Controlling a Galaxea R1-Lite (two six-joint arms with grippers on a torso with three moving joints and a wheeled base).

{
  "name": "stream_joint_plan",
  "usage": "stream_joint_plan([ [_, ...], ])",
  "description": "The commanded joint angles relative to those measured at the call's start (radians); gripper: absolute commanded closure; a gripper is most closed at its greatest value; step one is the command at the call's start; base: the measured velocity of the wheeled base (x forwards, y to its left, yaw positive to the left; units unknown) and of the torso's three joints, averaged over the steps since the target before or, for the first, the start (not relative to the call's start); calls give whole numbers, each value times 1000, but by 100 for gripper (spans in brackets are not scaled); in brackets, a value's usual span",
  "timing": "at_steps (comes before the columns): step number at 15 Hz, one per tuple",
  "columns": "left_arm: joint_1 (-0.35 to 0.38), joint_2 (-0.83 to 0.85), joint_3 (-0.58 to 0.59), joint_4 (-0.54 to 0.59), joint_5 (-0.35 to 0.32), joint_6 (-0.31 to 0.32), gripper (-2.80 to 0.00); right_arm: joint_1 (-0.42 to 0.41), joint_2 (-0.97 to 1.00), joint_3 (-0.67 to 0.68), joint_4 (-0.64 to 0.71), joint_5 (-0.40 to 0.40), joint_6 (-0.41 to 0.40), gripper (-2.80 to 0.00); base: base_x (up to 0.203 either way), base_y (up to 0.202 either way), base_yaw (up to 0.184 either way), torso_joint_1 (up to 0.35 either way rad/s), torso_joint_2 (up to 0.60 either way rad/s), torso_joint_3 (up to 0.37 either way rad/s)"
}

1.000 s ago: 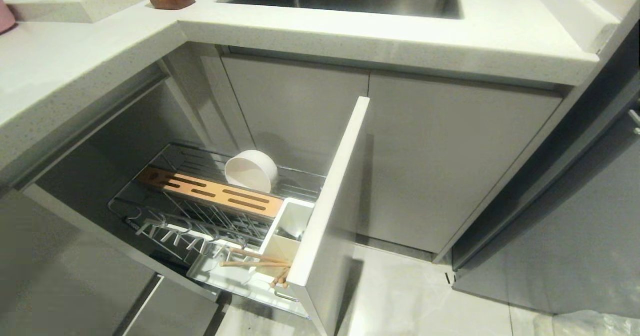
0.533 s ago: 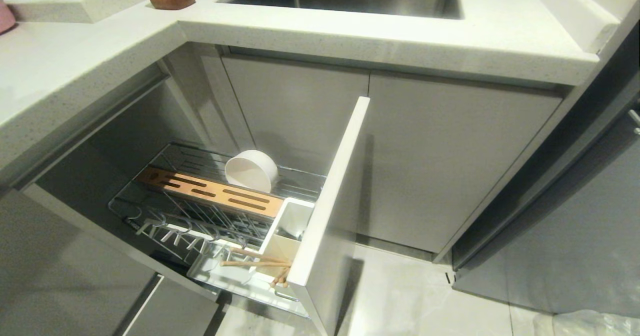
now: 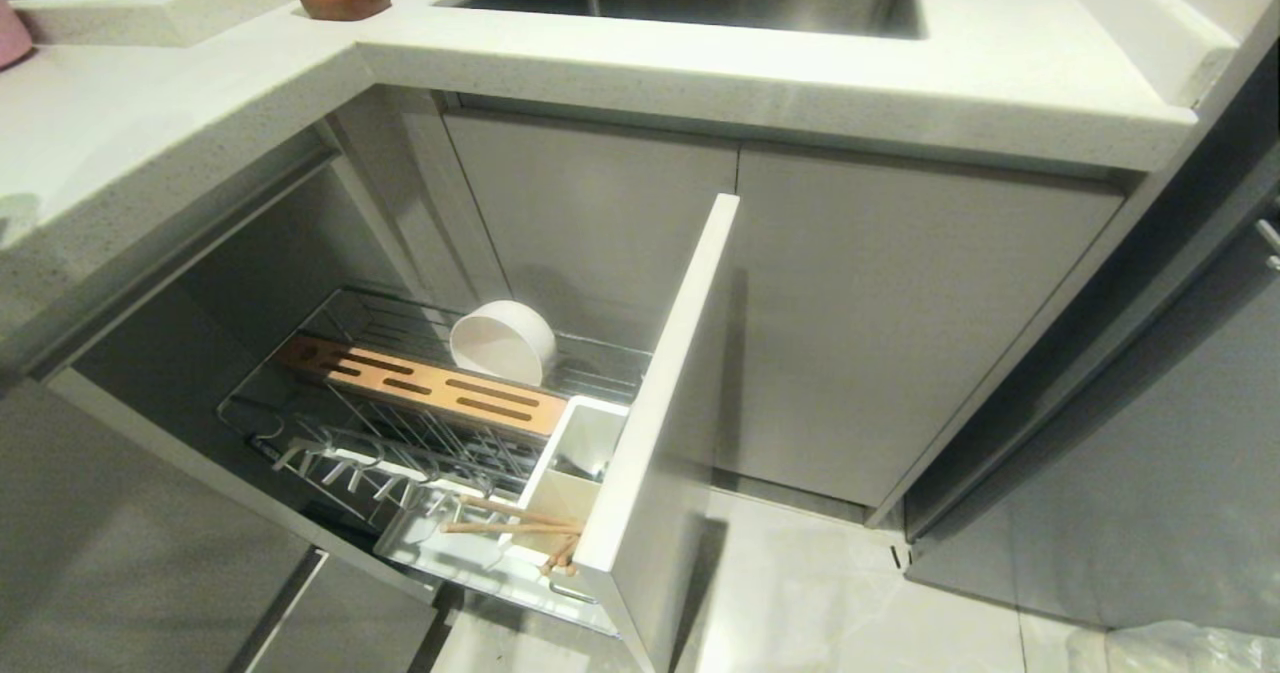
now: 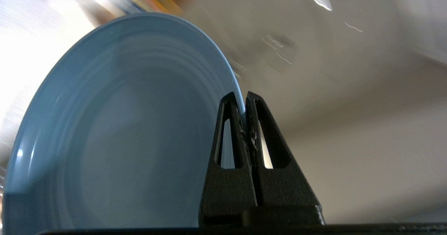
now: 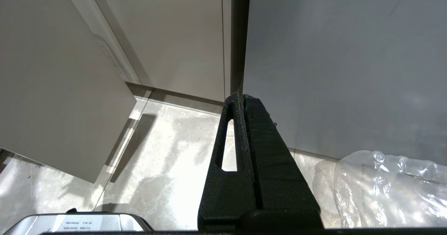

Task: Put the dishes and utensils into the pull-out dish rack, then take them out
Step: Pick up the plate and place it in the cupboard

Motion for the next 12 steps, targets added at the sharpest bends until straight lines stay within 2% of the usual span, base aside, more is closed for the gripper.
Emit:
stream_joint_plan([
  [1, -31, -63, 47, -17, -188, -101, 0, 0, 1, 0, 0, 0, 0, 0, 0, 0, 0, 0, 0, 0],
  [3, -43, -82, 63, -16, -358, -234, 0, 0, 1, 0, 0, 0, 0, 0, 0, 0, 0, 0, 0, 0],
  [4, -44, -82, 68, -13, -423, -284, 0, 0, 1, 0, 0, 0, 0, 0, 0, 0, 0, 0, 0, 0],
  [6, -45, -59, 98, -9, -513, -322, 0, 0, 1, 0, 0, 0, 0, 0, 0, 0, 0, 0, 0, 0],
  [9, -65, 15, 101, 31, -534, -341, 0, 0, 1, 0, 0, 0, 0, 0, 0, 0, 0, 0, 0, 0],
  [12, -157, 93, 102, 70, -512, -336, 0, 0, 1, 0, 0, 0, 0, 0, 0, 0, 0, 0, 0, 0],
])
